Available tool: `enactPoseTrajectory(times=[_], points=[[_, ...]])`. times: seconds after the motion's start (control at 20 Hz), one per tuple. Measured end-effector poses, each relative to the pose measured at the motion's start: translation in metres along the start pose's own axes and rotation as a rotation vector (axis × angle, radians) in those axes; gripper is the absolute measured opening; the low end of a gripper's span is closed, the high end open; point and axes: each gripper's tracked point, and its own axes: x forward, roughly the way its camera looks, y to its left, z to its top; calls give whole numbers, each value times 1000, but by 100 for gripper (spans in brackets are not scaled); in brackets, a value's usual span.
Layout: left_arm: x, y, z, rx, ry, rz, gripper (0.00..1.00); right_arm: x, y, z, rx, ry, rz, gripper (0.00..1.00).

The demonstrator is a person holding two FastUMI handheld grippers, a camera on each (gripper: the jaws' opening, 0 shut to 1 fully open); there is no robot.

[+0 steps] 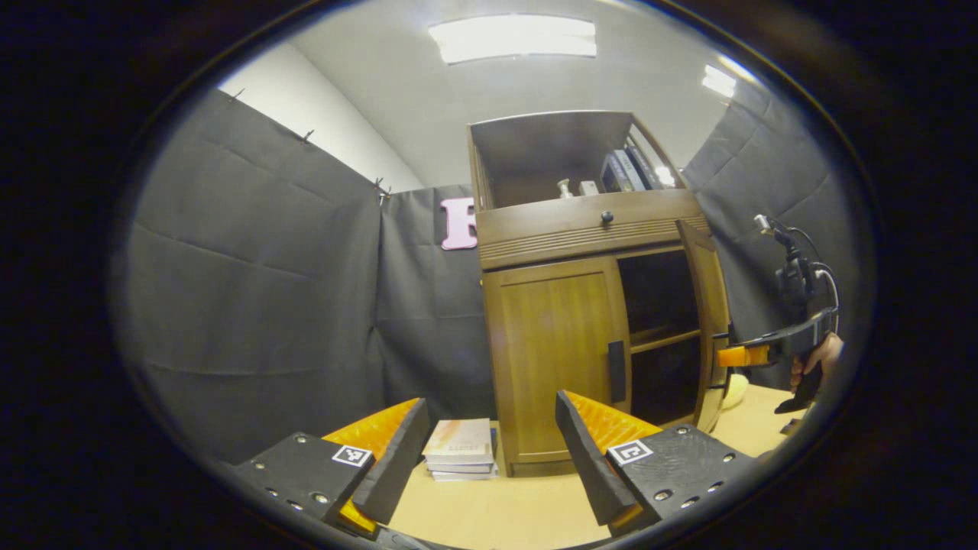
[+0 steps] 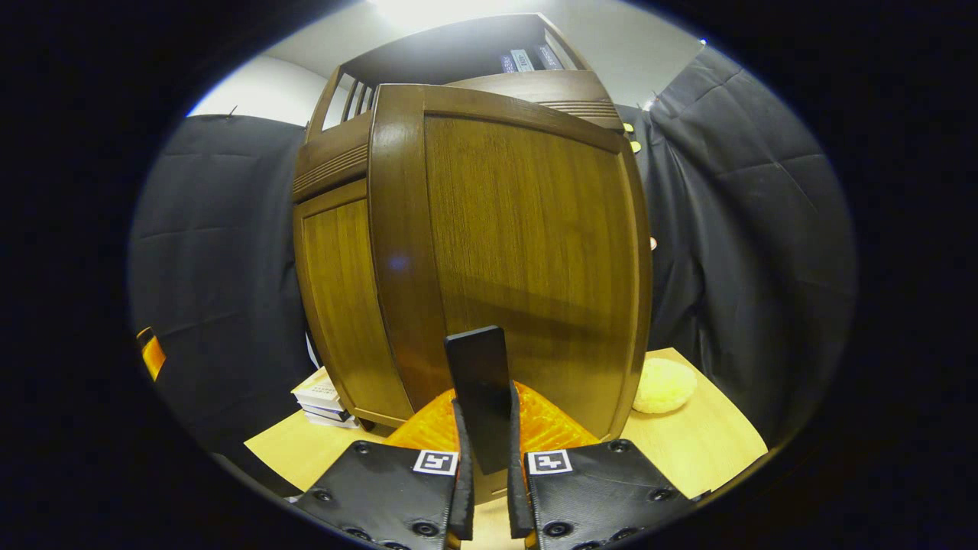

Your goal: Open the right door of the double-door shoe cabinet with the right hand, and open the left door with the left hand.

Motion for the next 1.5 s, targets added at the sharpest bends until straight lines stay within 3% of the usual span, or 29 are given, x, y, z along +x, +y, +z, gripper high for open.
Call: enactPoseTrajectory(times=[0.35, 0.4, 0.55, 0.6, 1.5], points=[[5, -8, 3, -11, -13, -84, 97, -29, -23, -4, 2, 5, -11, 19], [6, -11, 3, -12, -14, -95, 97, -33, -27, -4, 1, 5, -15, 16], [10, -16, 5, -25, -17, -127, 97, -42, -36, -4, -4, 10, -25, 19], [11, -21, 7, -26, -18, -137, 97, -47, -44, -4, -2, 11, -29, 16], [25, -125, 13, -21, -7, -259, 97, -84, -139, 5, 24, -15, -92, 17]])
